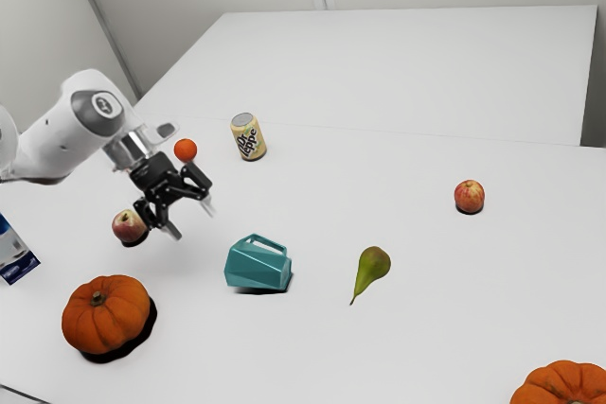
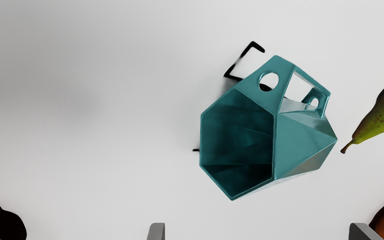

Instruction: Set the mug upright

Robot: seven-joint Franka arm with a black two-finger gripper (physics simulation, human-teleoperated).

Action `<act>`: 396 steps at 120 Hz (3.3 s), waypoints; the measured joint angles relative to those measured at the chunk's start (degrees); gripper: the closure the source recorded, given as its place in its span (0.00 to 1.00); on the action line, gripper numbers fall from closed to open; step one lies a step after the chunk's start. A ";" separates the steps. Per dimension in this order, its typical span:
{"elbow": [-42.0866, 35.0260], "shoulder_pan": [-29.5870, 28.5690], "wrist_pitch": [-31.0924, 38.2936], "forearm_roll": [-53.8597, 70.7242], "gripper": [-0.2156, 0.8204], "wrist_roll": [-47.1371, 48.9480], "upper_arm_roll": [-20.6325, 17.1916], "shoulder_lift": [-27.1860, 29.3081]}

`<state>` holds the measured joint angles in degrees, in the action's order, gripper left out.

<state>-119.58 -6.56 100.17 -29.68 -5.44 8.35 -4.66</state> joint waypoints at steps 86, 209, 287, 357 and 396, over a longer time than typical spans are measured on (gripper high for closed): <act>-0.05 0.75 1.92 -16.23 0.21 -0.29 -2.37 -11.32; 2.06 5.47 5.71 -4.06 0.96 3.14 -5.71 -5.99; 1.43 9.02 21.98 31.17 0.97 8.05 -7.05 -3.22; 1.05 9.11 24.96 31.81 0.57 9.60 -8.91 -4.55; 1.84 9.36 22.65 32.04 0.29 9.34 -8.83 0.93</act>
<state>-117.75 2.80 122.82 2.36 3.91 -0.48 -3.73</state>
